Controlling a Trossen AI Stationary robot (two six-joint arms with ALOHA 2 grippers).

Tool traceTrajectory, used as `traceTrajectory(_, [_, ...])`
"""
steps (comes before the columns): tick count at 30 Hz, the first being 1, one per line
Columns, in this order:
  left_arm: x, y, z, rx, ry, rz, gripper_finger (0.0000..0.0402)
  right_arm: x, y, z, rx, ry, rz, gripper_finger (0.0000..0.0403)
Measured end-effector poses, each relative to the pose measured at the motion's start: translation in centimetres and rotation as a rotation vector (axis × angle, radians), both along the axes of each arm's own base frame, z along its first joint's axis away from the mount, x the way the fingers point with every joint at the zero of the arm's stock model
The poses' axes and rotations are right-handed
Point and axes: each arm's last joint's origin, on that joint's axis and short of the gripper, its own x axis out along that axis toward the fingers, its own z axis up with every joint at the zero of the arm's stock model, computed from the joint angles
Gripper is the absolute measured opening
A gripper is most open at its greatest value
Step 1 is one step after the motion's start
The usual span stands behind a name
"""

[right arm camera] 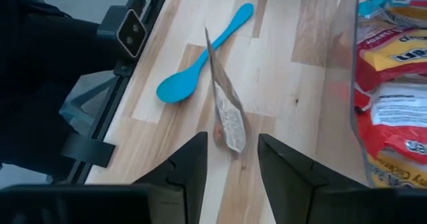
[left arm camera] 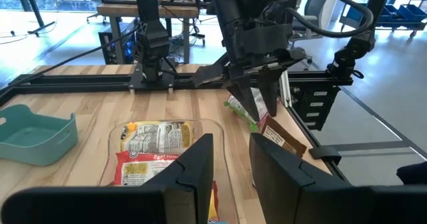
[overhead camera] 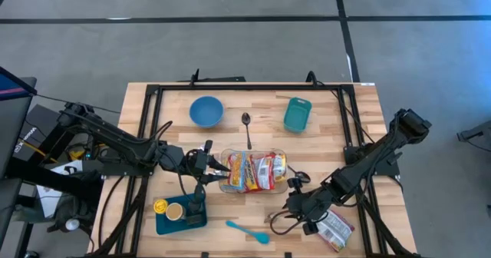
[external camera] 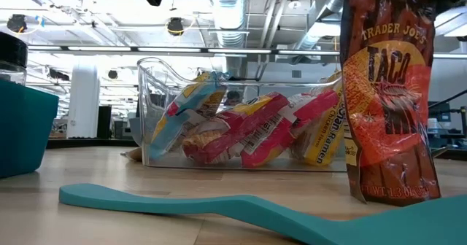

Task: Pick & Place Food Item
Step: Put the orange spice bag into the dark blue bin

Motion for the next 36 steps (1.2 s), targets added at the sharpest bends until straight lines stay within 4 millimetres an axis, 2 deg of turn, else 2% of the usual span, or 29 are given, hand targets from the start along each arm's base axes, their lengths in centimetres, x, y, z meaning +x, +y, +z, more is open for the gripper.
traceTrajectory(9, [0.0, 0.0, 0.0, 0.0, -0.001, 0.0, 0.0092, 0.3, 0.2, -0.3, -0.005, -0.021, -0.011, 0.0127])
traceTrajectory(17, [0.0, 0.0, 0.0, -0.001, -0.001, 0.0, 0.0092, 1.7, 1.0, -3.0, -0.06, 0.045, 0.013, 0.0126])
traceTrajectory(27, [0.0, 0.0, 0.0, -0.002, -0.003, 0.0, 0.0092, 1.7, 1.0, -2.0, -0.047, 0.016, 0.027, 0.0093])
traceTrajectory(36, [0.0, 0.0, 0.0, -0.001, -0.001, 0.0, 0.0092, 1.7, 1.0, -2.0, -0.049, 0.019, 0.026, 0.007])
